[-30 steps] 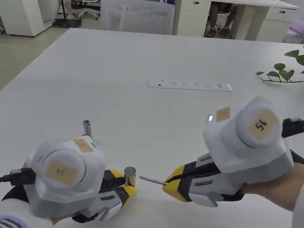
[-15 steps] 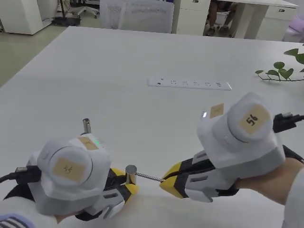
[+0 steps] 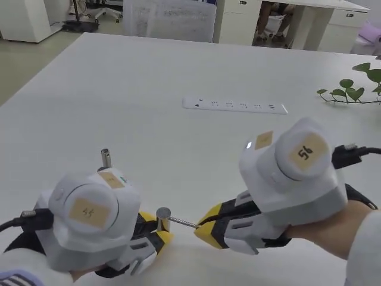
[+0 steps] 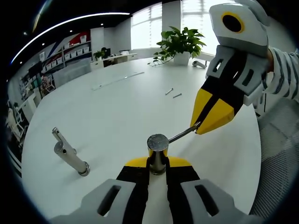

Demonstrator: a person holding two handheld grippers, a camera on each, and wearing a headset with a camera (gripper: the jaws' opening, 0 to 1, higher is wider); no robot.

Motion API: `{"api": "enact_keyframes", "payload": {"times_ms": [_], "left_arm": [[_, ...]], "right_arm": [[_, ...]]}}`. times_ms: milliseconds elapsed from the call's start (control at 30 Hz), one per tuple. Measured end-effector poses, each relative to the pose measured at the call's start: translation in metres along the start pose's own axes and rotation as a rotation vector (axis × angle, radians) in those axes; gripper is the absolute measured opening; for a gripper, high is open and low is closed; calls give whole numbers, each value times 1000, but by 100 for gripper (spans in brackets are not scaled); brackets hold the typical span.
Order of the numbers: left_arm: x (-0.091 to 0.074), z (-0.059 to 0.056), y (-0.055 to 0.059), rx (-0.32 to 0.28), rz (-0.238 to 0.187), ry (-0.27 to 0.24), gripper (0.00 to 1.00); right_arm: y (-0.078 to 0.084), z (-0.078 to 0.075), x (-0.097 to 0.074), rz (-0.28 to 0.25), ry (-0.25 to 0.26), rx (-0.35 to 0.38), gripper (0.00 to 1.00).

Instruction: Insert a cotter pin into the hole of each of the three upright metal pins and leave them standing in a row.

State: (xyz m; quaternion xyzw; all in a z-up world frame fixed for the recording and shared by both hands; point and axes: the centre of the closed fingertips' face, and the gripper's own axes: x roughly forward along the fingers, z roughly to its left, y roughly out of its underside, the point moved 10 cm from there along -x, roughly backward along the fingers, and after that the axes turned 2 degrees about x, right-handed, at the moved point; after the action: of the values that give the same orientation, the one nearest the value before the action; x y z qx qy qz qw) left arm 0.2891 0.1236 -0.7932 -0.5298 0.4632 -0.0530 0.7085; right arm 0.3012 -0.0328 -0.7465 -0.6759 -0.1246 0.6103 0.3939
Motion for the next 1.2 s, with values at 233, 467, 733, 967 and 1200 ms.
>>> {"api": "enact_keyframes", "payload": {"times_ms": [233,467,733,967,1200], "left_arm": [[0,-1,1,-8,0,-5,11],[0,-2,1,-1,0,-7,11],[0,-2,1,-16,-4,-1,11],[1,-2,2,-27,-11,6,12],[2,-2,3,-34,-14,13,12]], "right_arm": [[0,7,3,-20,34,-6,3],[-1,10,7,-32,50,1,3],[-6,11,13,-51,64,1,3],[-11,11,19,-64,69,19,3],[-12,11,22,-73,68,45,3]]}}
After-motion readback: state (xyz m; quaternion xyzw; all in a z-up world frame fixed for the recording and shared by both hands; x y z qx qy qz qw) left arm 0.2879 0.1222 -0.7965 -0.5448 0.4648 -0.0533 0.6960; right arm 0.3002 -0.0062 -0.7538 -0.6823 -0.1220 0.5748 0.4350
